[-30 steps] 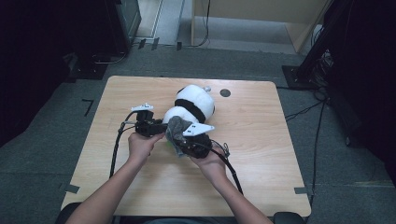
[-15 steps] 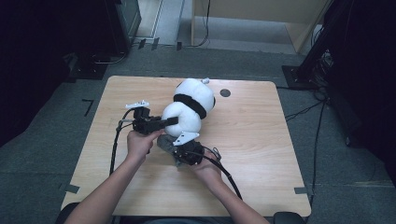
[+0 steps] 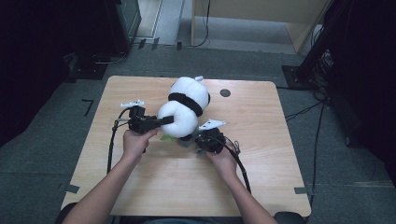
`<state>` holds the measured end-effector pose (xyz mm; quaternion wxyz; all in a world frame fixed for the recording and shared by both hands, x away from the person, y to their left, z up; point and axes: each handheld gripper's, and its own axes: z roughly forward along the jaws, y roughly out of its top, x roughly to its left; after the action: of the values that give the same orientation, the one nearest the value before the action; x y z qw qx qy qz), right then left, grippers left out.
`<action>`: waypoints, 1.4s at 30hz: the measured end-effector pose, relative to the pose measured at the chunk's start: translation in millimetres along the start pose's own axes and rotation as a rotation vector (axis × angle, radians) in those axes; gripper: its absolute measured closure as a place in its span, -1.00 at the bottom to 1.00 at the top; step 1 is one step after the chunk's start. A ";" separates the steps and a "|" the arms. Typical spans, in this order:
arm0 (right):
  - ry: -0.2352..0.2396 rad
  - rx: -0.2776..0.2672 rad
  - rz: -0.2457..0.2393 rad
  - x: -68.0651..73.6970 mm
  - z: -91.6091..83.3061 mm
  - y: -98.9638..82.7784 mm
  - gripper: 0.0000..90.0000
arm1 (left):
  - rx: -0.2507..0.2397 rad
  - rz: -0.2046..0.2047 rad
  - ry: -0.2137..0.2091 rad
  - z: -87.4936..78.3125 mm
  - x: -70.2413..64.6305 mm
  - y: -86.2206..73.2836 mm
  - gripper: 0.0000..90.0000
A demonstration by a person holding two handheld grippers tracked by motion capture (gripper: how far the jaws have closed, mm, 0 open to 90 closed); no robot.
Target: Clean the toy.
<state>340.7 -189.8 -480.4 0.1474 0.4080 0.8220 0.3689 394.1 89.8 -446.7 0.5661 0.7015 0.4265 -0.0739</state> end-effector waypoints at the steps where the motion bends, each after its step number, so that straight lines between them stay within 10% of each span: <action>1: -0.007 -0.005 0.007 -3.6 -2.4 0.2 0.72 | -0.001 0.000 -0.001 -0.5 0.9 0.1 0.18; 16: -0.056 -0.184 0.188 -49.5 -56.5 9.9 0.72 | 0.021 0.010 0.054 -1.2 7.4 -1.5 0.18; 35: 0.186 -0.158 -0.043 52.9 -33.4 34.1 0.74 | 0.038 0.012 0.048 15.9 -8.5 -9.7 0.18; 42: 0.224 -0.130 -0.075 61.1 -16.4 23.6 0.75 | 0.020 -0.009 0.045 14.0 -8.0 -8.2 0.17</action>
<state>307.0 -140.8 -448.5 0.0947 0.3227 0.8224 0.4589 388.8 73.7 -452.8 0.5492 0.7066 0.4414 -0.0650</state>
